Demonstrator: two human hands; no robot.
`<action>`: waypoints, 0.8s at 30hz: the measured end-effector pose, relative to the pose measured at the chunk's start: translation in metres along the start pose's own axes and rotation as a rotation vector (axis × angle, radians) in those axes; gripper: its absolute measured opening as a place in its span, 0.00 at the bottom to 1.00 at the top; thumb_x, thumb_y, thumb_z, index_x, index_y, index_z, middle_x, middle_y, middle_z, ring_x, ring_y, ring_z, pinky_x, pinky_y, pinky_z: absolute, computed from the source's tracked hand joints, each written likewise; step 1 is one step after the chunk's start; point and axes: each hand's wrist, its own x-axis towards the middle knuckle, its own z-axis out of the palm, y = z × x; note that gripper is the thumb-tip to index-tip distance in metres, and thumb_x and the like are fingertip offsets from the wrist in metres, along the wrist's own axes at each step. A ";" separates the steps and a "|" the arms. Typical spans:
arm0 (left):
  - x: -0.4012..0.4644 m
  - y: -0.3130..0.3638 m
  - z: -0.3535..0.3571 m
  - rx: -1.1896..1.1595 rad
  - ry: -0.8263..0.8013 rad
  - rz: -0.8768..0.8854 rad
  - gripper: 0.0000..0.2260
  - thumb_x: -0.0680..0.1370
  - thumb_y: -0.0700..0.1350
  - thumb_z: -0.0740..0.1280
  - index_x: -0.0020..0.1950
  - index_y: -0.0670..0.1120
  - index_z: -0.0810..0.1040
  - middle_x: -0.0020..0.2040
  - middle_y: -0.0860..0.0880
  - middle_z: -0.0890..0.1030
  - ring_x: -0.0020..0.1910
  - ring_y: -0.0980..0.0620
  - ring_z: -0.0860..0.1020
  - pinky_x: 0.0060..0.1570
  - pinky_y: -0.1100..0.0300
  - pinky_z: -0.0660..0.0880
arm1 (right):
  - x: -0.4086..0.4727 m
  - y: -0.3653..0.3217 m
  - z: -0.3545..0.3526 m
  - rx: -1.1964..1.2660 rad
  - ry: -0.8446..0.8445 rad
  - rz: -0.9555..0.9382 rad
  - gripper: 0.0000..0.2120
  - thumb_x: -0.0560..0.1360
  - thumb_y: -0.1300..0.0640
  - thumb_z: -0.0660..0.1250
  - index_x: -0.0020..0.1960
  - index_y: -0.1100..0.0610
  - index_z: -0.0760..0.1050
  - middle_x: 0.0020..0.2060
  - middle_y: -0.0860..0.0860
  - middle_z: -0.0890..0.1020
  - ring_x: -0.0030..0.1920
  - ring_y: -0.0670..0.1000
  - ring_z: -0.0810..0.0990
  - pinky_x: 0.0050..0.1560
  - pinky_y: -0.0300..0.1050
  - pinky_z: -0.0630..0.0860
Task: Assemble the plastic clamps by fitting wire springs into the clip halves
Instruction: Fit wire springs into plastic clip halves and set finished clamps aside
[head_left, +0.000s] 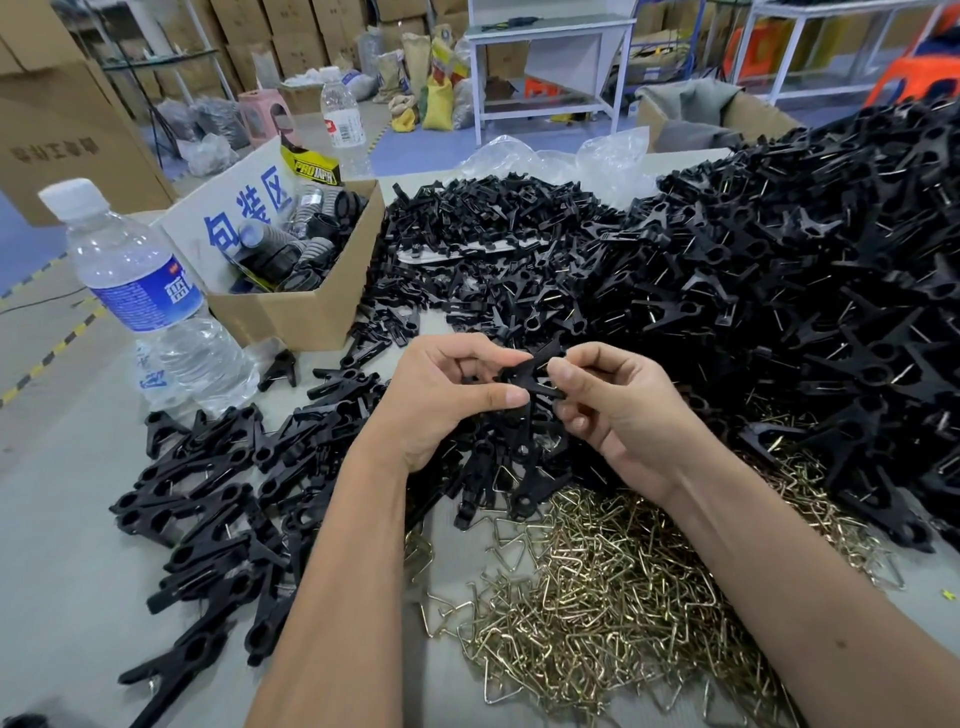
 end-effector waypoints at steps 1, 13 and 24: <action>0.000 0.000 0.001 -0.016 -0.002 0.004 0.17 0.64 0.38 0.84 0.50 0.49 0.88 0.42 0.50 0.85 0.44 0.50 0.81 0.49 0.55 0.80 | -0.001 -0.001 -0.001 0.016 -0.054 0.038 0.12 0.64 0.53 0.80 0.46 0.54 0.84 0.40 0.53 0.82 0.32 0.47 0.78 0.30 0.35 0.75; -0.001 0.003 0.001 -0.147 0.001 -0.003 0.19 0.64 0.33 0.80 0.47 0.44 0.74 0.44 0.45 0.88 0.46 0.51 0.87 0.44 0.60 0.81 | -0.003 -0.005 -0.006 0.341 -0.410 0.206 0.21 0.66 0.55 0.84 0.57 0.57 0.86 0.37 0.55 0.79 0.29 0.42 0.78 0.26 0.29 0.75; -0.001 0.001 0.006 -0.066 0.028 0.020 0.17 0.64 0.36 0.81 0.39 0.54 0.79 0.38 0.49 0.86 0.38 0.57 0.84 0.41 0.65 0.80 | -0.001 -0.010 -0.017 0.589 -0.499 0.345 0.12 0.72 0.66 0.78 0.54 0.63 0.82 0.34 0.58 0.76 0.25 0.45 0.78 0.20 0.32 0.74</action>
